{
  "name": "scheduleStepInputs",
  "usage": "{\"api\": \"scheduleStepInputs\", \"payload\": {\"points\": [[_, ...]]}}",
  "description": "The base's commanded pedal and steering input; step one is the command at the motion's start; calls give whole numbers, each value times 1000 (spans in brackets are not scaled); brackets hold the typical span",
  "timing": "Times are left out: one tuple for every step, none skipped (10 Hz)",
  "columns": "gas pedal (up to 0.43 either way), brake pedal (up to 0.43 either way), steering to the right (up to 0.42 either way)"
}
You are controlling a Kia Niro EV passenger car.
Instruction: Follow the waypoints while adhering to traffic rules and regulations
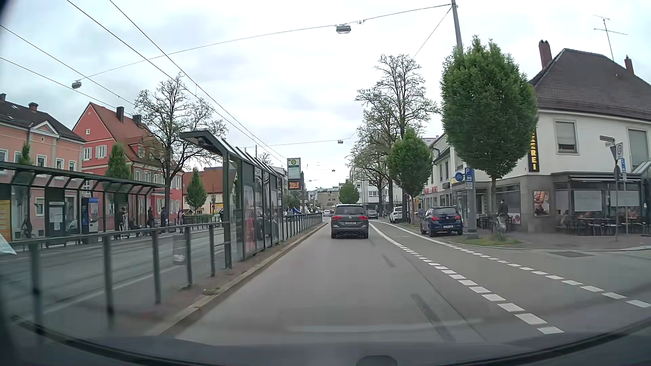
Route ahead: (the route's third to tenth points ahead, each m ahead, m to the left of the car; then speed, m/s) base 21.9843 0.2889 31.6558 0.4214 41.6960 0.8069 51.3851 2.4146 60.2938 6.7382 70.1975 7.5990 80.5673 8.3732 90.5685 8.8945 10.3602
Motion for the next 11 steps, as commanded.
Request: {"api": "scheduleStepInputs", "payload": {"points": [[150, 0, -1], [150, 0, -1], [150, 0, 0], [150, 0, 0], [150, 0, 0], [157, 0, 0], [169, 0, 0], [177, 0, 0], [177, 0, 0], [177, 0, 0], [177, 0, 0]]}}
